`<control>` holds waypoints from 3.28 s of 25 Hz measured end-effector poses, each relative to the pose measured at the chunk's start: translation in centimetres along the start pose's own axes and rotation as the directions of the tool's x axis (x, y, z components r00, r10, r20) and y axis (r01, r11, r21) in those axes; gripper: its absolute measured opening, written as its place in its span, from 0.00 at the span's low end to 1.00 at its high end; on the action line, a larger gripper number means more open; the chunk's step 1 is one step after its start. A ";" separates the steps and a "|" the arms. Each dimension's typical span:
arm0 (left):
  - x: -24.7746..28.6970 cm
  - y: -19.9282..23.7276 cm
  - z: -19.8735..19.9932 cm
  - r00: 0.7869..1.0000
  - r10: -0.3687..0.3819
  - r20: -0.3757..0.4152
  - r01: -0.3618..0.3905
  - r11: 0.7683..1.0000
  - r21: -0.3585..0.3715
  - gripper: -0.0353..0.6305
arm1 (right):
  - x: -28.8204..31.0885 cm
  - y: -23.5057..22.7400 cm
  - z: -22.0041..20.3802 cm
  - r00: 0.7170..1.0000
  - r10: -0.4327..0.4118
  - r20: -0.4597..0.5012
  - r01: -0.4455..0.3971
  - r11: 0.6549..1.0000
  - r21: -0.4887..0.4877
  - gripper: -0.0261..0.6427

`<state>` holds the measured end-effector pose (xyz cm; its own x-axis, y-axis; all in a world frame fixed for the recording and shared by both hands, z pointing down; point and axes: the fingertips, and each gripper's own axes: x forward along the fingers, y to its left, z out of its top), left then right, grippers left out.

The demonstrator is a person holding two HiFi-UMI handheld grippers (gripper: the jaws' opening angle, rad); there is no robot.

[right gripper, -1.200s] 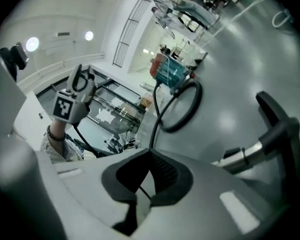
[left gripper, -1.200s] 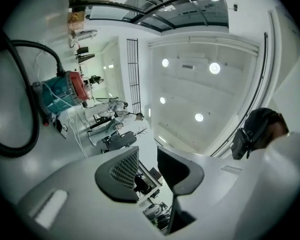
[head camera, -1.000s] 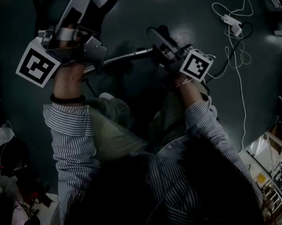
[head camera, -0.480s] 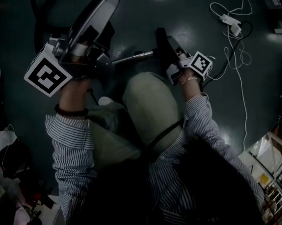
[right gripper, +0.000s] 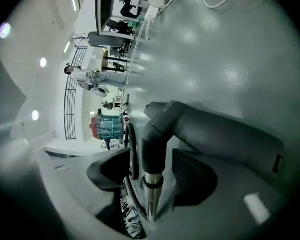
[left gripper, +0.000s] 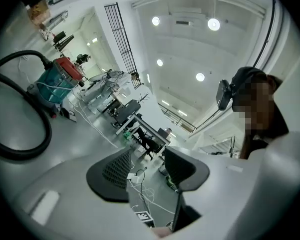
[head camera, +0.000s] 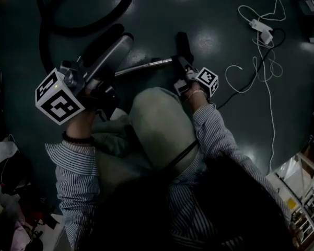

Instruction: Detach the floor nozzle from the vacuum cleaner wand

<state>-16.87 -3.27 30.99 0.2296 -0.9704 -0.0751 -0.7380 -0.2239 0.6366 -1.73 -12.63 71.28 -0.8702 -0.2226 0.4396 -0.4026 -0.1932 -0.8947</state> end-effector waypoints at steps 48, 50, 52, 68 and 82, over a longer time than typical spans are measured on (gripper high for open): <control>5.6 10.1 -17.7 0.629 0.347 -0.696 0.302 0.715 0.630 0.56 | -6.3 34.6 -1.9 0.906 0.412 -0.097 -0.361 0.631 -0.686 0.30; 5.9 9.8 -17.9 0.620 0.345 -0.704 0.329 0.700 0.633 0.37 | -6.4 34.9 -2.3 0.904 0.416 -0.098 -0.361 0.621 -0.696 0.30; 5.9 9.5 -18.3 0.604 0.347 -0.717 0.355 0.689 0.632 0.25 | -6.4 34.8 -2.2 0.909 0.408 -0.086 -0.346 0.625 -0.700 0.30; 5.9 9.1 -18.7 0.588 0.341 -0.733 0.333 0.724 0.604 0.22 | -6.9 35.3 -0.5 0.877 0.481 -0.011 -0.371 0.662 -0.651 0.31; 6.6 6.7 -19.0 0.646 0.194 -0.738 0.328 0.803 0.498 0.20 | -8.2 36.7 -1.1 0.823 0.547 -0.157 -0.488 0.537 -0.688 0.30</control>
<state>-8.25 -9.49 49.36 0.4738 -0.6037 0.6412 -0.8330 -0.5434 0.1040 -9.63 -16.86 34.77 -0.9804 -0.1388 -0.1397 0.0131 0.6619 -0.7495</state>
